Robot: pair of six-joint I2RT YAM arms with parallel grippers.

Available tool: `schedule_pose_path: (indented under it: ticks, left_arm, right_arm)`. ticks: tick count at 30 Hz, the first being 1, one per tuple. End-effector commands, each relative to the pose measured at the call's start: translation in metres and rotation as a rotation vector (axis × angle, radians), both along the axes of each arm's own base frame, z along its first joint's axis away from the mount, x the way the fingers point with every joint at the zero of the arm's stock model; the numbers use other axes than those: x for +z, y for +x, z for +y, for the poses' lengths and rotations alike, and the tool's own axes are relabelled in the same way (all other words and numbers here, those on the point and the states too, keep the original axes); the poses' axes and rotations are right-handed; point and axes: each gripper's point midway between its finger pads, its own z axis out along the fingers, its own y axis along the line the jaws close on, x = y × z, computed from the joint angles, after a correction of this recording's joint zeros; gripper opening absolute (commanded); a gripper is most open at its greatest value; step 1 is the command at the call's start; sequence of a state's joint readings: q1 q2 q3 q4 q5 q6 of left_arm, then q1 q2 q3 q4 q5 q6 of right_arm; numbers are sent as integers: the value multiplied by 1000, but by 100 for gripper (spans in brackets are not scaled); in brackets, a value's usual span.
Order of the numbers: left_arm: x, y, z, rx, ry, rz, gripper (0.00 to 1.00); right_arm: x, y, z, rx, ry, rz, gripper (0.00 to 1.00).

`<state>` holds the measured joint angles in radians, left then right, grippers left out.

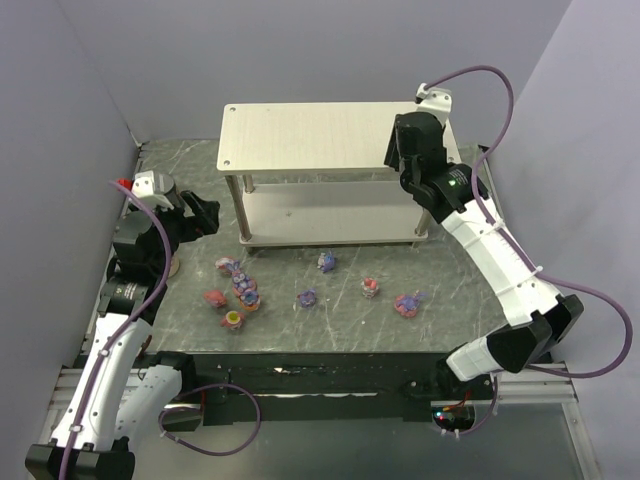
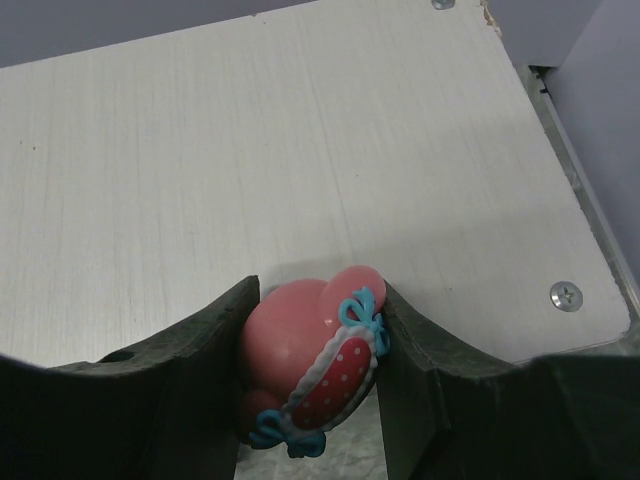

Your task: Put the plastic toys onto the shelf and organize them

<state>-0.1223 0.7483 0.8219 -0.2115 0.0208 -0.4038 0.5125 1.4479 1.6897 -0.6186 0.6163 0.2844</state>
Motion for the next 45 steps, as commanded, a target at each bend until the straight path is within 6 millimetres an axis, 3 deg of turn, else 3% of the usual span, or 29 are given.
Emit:
schedule_pose_path:
  ticks: [1, 10, 17, 22, 31, 38, 45]
  left_arm:
    - [10, -1, 1, 4, 17, -24, 96]
    - [9, -2, 3, 8, 22, -23, 96]
    - [10, -3, 3, 8, 20, -26, 96]
    - [11, -4, 3, 7, 19, -32, 96]
    - [13, -6, 2, 1, 15, -39, 96]
    - [13, -6, 1, -3, 12, -40, 96]
    - [13, -6, 1, -3, 11, -39, 96]
  right_arm:
    - [8, 7, -2, -19, 35, 0, 18]
    - [6, 11, -1, -7, 16, 20, 66]
    - [10, 11, 3, 30, 19, 14, 85]
    - [31, -1, 6, 109, 16, -40, 100]
    - [61, -22, -7, 276, -23, -143, 100]
    - [62, -34, 19, 624, -107, -181, 100]
    - [62, -27, 15, 698, -141, -205, 100]
